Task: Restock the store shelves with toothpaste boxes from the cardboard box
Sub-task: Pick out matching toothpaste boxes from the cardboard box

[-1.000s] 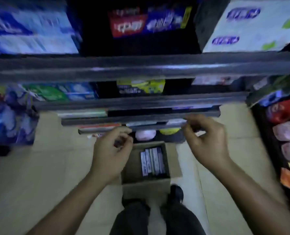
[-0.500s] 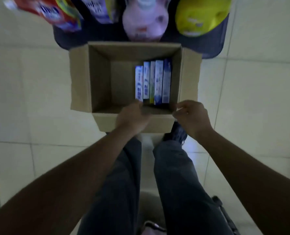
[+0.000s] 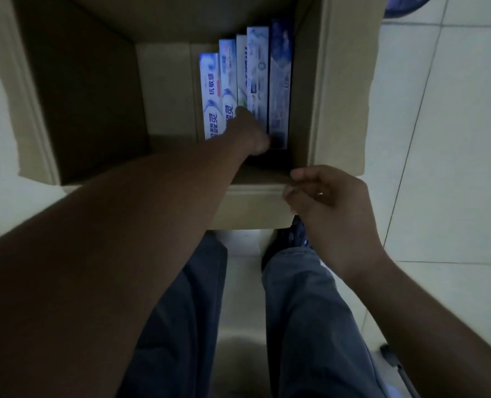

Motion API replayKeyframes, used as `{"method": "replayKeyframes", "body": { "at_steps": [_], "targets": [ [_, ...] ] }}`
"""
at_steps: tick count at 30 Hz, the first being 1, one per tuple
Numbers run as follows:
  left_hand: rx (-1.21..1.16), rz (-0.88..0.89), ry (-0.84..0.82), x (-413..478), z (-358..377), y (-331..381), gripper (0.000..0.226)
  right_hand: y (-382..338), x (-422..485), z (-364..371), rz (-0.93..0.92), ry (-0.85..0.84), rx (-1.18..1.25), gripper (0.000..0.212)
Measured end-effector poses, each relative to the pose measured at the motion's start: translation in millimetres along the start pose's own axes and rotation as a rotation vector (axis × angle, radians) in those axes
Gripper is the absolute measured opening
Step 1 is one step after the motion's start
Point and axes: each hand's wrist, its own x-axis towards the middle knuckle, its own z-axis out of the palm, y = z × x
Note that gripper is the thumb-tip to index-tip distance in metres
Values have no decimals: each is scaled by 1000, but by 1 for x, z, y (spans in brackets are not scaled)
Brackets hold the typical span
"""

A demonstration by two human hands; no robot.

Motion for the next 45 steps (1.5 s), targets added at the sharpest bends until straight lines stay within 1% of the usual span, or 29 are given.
{"method": "replayKeyframes", "body": {
  "at_steps": [1, 3, 6, 7, 8, 9, 10, 11, 12, 13, 14, 16, 18, 22, 24, 25, 26, 28, 29, 31, 33, 35, 37, 38, 40, 41, 42, 43, 45],
  "targets": [
    [-20, 8, 33, 3, 1, 0, 83, 1, 0, -1, 10, 1, 13, 17],
    [-49, 39, 85, 7, 0, -6, 65, 2, -1, -1, 23, -3, 27, 17],
    [-18, 93, 173, 4, -12, -26, 27, -2, -3, -1, 30, -19, 9, 18],
    [-56, 100, 196, 1, -17, -33, 20, -5, -3, -3, 36, -19, 12, 18],
    [-124, 97, 189, -2, -21, -39, 23, -8, -3, -4, 39, -16, 17, 19],
    [-173, 86, 141, -5, -24, -43, 36, -12, -3, -4, 40, -12, 16, 19],
    [-175, 71, 67, -9, -26, -45, 57, -15, -2, -5, 41, -9, 13, 20],
    [-130, 55, 4, -12, -27, -45, 83, -18, -1, -5, 40, -9, 11, 20],
    [-73, 47, -34, -13, -24, -44, 103, -21, 0, -4, 40, -14, 16, 20],
    [-10, 63, -48, -11, -21, -40, 114, -22, 1, -3, 38, -18, 25, 20],
    [50, 96, -42, -7, -14, -35, 117, -22, 2, -2, 32, -21, 35, 19],
    [166, 158, 20, 4, 0, -25, 117, -20, 4, 0, 21, -20, 54, 18],
    [230, 171, 91, 12, 9, -21, 115, -16, 7, 4, 24, -17, 71, 18],
    [180, 194, 90, 19, 3, -27, 116, -13, 10, 10, 46, -42, 130, 19],
    [150, 175, 109, 15, -10, -33, 110, -13, 10, 11, 42, -38, 146, 19],
    [121, 165, 117, 10, -18, -36, 102, -13, 9, 9, 42, -32, 144, 18],
    [64, 164, 125, 3, -27, -39, 88, -13, 8, 7, 40, -25, 132, 17],
    [-125, 149, 113, -19, -47, -46, 62, -17, 5, 1, 36, -15, 108, 17],
    [-234, 125, 65, -32, -58, -49, 53, -20, 3, -3, 36, -8, 112, 16],
    [-434, 91, -105, -64, -82, -57, 43, -30, 0, -10, 29, 4, 141, 15],
    [-562, 99, -252, -96, -105, -64, 43, -44, -2, -16, 22, 7, 144, 12],
    [-596, 133, -321, -125, -127, -70, 51, -59, -3, -21, 17, -1, 169, 10],
    [-589, 170, -377, -150, -145, -74, 58, -75, -3, -26, 21, -3, 273, 15],
    [-585, 196, -411, -160, -152, -75, 62, -83, -4, -29, 25, -7, 330, 24],
    [-587, 247, -474, -177, -164, -74, 67, -94, -3, -37, 33, -45, 411, 53],
    [-589, 269, -493, -184, -168, -72, 66, -97, -3, -42, 35, -78, 443, 64],
    [-578, 283, -497, -187, -169, -70, 64, -99, -3, -47, 30, -117, 470, 69],
    [-559, 281, -485, -189, -168, -67, 65, -99, -4, -53, 19, -152, 490, 66],
    [-515, 247, -425, -188, -158, -59, 67, -96, -5, -65, -5, -172, 503, 47]
  ]
}}
